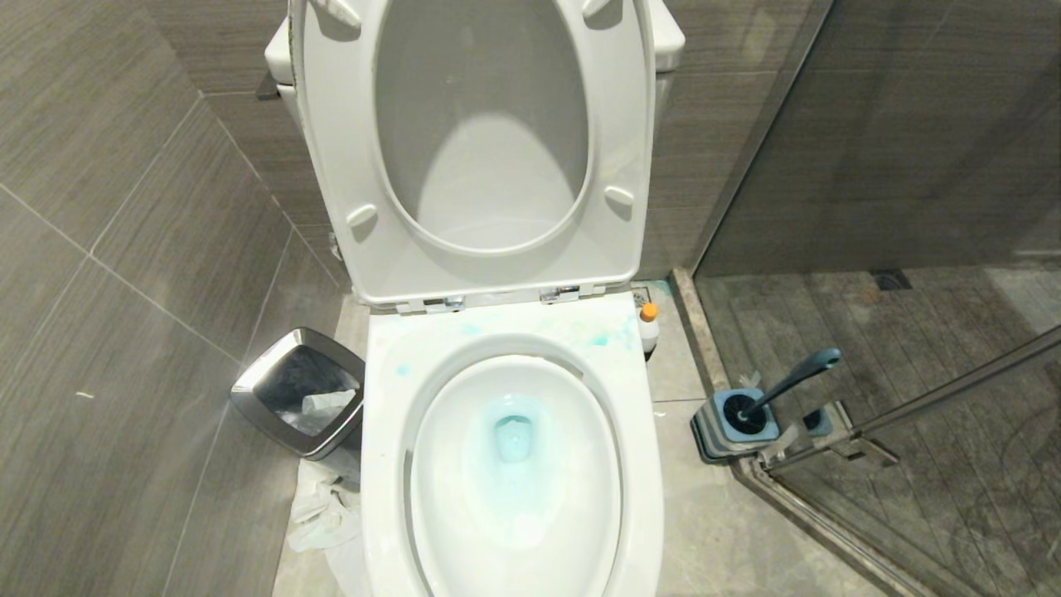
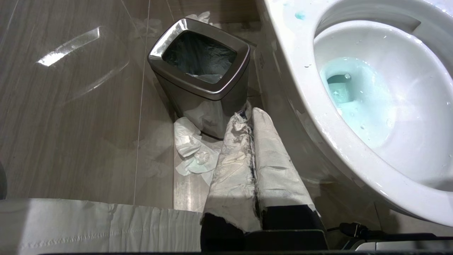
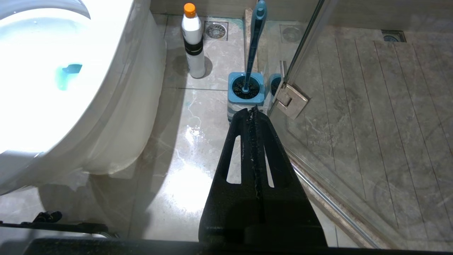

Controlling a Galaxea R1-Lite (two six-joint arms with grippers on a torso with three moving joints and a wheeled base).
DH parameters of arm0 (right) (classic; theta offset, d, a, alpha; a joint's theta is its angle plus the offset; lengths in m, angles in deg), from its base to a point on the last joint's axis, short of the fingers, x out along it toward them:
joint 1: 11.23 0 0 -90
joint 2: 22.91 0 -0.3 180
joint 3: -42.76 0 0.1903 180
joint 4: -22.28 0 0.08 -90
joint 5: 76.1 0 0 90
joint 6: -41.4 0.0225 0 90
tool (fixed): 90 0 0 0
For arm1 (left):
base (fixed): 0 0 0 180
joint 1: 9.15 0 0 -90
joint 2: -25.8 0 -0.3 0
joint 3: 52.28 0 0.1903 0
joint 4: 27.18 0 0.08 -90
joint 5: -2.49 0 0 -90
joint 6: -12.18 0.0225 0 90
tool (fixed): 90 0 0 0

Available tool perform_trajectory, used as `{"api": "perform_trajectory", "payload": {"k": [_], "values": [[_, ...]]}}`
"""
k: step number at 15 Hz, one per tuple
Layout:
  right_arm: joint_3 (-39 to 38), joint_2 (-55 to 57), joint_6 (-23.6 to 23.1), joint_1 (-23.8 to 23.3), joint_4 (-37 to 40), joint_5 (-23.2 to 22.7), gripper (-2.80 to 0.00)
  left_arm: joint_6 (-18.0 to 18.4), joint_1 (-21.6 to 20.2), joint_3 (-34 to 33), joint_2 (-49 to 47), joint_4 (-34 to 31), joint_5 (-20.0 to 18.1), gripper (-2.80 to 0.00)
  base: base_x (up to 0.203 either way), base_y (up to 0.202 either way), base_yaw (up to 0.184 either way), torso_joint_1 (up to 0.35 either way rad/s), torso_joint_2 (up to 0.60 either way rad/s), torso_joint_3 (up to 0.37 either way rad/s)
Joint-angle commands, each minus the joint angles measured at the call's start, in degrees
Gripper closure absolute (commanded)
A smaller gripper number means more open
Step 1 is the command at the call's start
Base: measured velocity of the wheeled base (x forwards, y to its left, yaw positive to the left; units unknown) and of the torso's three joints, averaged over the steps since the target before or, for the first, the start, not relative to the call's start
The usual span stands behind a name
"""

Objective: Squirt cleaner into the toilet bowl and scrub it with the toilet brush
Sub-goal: Flush the toilet

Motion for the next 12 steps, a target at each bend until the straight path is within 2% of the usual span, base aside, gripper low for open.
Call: {"api": "perform_trajectory", "payload": {"k": [1, 12], "values": [[-0.01, 0.09, -0.02, 0.0, -0.02, -0.02, 0.0, 0.03, -0.01, 0.0, 0.0, 0.03, 0.02, 0.0, 0.0, 0.0, 0.0, 0.0, 0.0, 0.0], [-0.01, 0.09, -0.02, 0.0, -0.02, -0.02, 0.0, 0.03, -0.01, 0.0, 0.0, 0.03, 0.02, 0.0, 0.0, 0.0, 0.0, 0.0, 0.0, 0.0]]}}
